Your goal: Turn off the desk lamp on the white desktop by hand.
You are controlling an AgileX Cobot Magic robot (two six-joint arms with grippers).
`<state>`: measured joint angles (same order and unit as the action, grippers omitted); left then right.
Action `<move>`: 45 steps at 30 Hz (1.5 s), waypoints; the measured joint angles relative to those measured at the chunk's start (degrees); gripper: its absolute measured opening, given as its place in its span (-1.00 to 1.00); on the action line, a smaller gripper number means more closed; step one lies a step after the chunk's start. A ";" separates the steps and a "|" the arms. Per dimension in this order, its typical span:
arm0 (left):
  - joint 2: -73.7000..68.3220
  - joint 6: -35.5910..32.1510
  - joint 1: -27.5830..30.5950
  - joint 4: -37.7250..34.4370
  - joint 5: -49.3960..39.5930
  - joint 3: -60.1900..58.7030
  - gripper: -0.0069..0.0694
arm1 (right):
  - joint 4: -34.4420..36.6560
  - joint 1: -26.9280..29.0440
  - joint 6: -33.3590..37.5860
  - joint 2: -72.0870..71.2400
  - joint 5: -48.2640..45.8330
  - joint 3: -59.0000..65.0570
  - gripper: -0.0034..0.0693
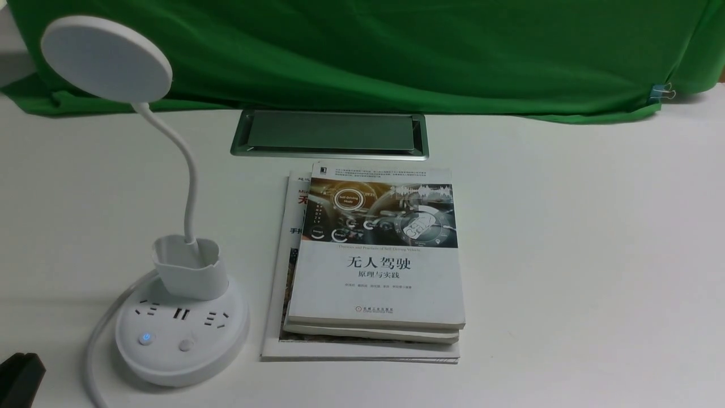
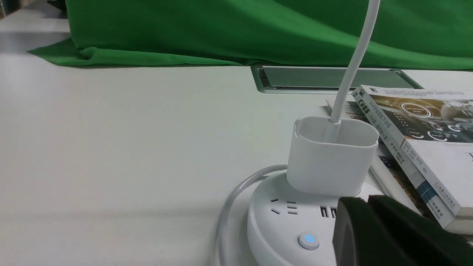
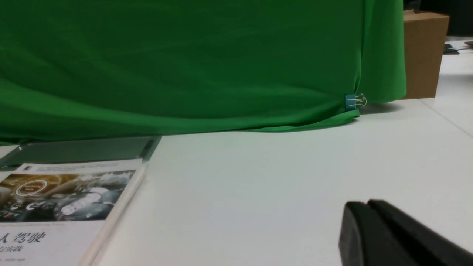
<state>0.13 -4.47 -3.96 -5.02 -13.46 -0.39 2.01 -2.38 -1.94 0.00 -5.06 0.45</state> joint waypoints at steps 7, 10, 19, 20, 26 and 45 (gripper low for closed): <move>0.00 0.00 0.00 0.00 0.00 0.00 -0.77 | 0.00 0.00 0.00 0.00 0.00 0.00 -0.81; 0.00 0.00 0.00 0.00 0.00 0.00 -0.77 | 0.00 0.00 0.00 0.00 0.00 0.00 -0.81; 0.00 0.00 0.00 0.00 0.00 0.00 -0.77 | 0.00 0.00 0.00 0.00 0.00 0.00 -0.81; 0.00 0.00 0.00 0.00 0.00 0.00 -0.77 | 0.00 0.00 0.00 0.00 0.00 0.00 -0.81; 0.00 -0.52 0.00 0.00 0.00 0.00 -0.77 | 0.00 0.00 0.00 0.00 0.00 0.00 -0.81; 0.00 -0.71 0.00 1.49 0.00 0.00 -0.77 | 0.00 0.00 0.00 0.00 0.00 0.00 -0.81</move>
<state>0.13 -5.17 -3.96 -3.53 -13.46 -0.39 2.01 -2.38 -1.94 0.00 -5.06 0.45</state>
